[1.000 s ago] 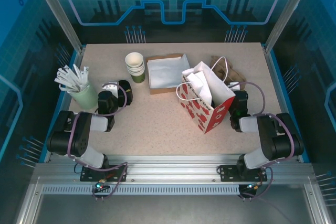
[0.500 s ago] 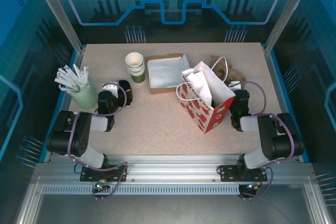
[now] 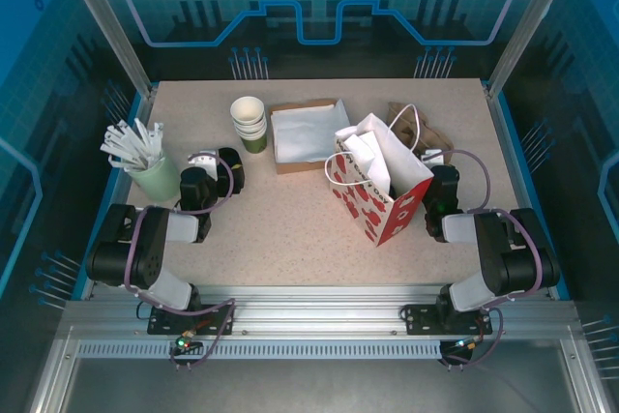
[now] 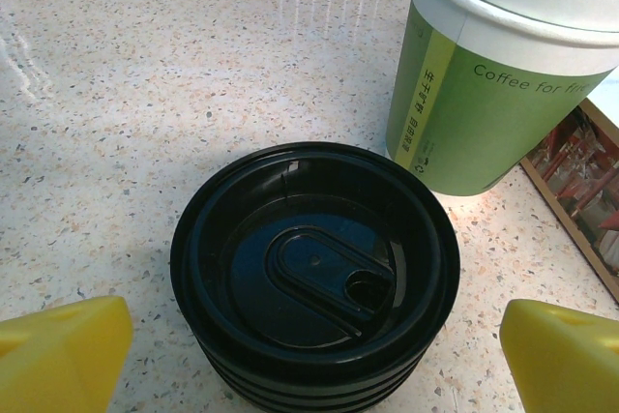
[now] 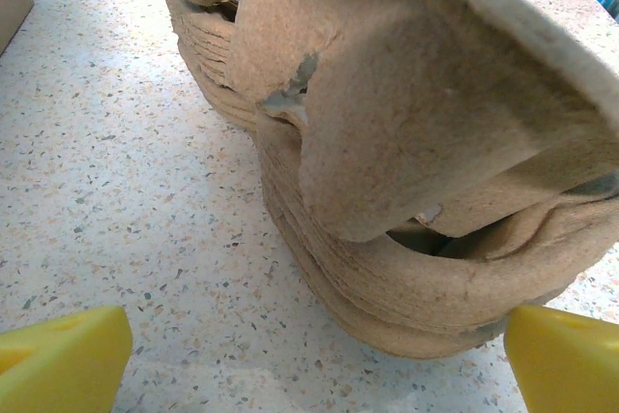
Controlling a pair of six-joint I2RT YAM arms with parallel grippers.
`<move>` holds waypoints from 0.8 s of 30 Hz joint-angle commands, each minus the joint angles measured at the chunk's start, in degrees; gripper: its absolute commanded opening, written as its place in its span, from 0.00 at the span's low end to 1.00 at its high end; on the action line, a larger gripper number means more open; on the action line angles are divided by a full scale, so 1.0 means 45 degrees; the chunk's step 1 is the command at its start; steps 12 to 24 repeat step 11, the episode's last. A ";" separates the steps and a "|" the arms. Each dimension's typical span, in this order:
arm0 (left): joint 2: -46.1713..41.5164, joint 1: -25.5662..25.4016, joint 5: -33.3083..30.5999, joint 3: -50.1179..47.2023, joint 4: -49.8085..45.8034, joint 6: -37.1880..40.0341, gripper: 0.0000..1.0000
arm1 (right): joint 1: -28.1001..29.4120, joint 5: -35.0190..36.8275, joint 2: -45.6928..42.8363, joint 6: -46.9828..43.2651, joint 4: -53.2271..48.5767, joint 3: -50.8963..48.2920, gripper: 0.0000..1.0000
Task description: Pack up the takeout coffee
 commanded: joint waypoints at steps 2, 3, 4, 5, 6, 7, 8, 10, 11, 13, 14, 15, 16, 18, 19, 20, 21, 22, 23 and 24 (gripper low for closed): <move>-0.0034 0.0147 0.0264 0.0212 0.0457 0.0256 0.99 | 0.0067 -0.0099 -0.0018 -0.0075 0.0357 0.0320 1.00; -0.0035 0.0153 0.0262 0.0222 0.0458 0.0269 0.99 | 0.0063 -0.0093 -0.0018 -0.0080 0.0357 0.0311 1.00; -0.0025 0.0138 0.0264 0.0221 0.0461 0.0256 0.99 | 0.0067 -0.0093 -0.0018 -0.0085 0.0357 0.0303 1.00; -0.0033 0.0140 0.0263 0.0206 0.0456 0.0257 0.99 | 0.0057 -0.0109 -0.0019 -0.0073 0.0357 0.0319 1.00; -0.0035 0.0150 0.0254 0.0210 0.0458 0.0271 0.99 | 0.0062 -0.0187 -0.0023 -0.0121 0.0383 0.0321 1.00; -0.0029 0.0138 0.0264 0.0221 0.0448 0.0260 0.99 | 0.0064 -0.0341 0.0001 -0.0182 0.0339 0.0314 1.00; -0.0033 0.0138 0.0258 0.0205 0.0456 0.0265 0.99 | 0.0039 -0.0462 0.0001 -0.0174 0.0280 0.0347 1.00; -0.0033 0.0138 0.0264 0.0213 0.0459 0.0263 0.99 | -0.0021 -0.0550 -0.0013 -0.0178 0.0278 0.0353 1.00; -0.0035 0.0138 0.0249 0.0223 0.0456 0.0267 0.99 | -0.0018 -0.0564 -0.0018 -0.0163 0.0279 0.0344 1.00; -0.0035 0.0138 0.0249 0.0223 0.0456 0.0267 0.99 | -0.0018 -0.0564 -0.0018 -0.0163 0.0279 0.0344 1.00; -0.0035 0.0138 0.0249 0.0223 0.0456 0.0267 0.99 | -0.0018 -0.0564 -0.0018 -0.0163 0.0279 0.0344 1.00; -0.0035 0.0138 0.0249 0.0223 0.0456 0.0267 0.99 | -0.0018 -0.0564 -0.0018 -0.0163 0.0279 0.0344 1.00; -0.0035 0.0138 0.0249 0.0223 0.0456 0.0267 0.99 | -0.0018 -0.0564 -0.0018 -0.0163 0.0279 0.0344 1.00; -0.0035 0.0138 0.0249 0.0223 0.0456 0.0267 0.99 | -0.0018 -0.0564 -0.0018 -0.0163 0.0279 0.0344 1.00; -0.0035 0.0138 0.0249 0.0223 0.0456 0.0267 0.99 | -0.0018 -0.0564 -0.0018 -0.0163 0.0279 0.0344 1.00; -0.0035 0.0138 0.0249 0.0223 0.0456 0.0267 0.99 | -0.0018 -0.0564 -0.0018 -0.0163 0.0279 0.0344 1.00; -0.0035 0.0138 0.0249 0.0223 0.0456 0.0267 0.99 | -0.0018 -0.0564 -0.0018 -0.0163 0.0279 0.0344 1.00; -0.0035 0.0138 0.0249 0.0223 0.0456 0.0267 0.99 | -0.0018 -0.0564 -0.0018 -0.0163 0.0279 0.0344 1.00; -0.0035 0.0138 0.0249 0.0223 0.0456 0.0267 0.99 | -0.0018 -0.0564 -0.0018 -0.0163 0.0279 0.0344 1.00; -0.0035 0.0138 0.0249 0.0223 0.0456 0.0267 0.99 | -0.0018 -0.0564 -0.0018 -0.0163 0.0279 0.0344 1.00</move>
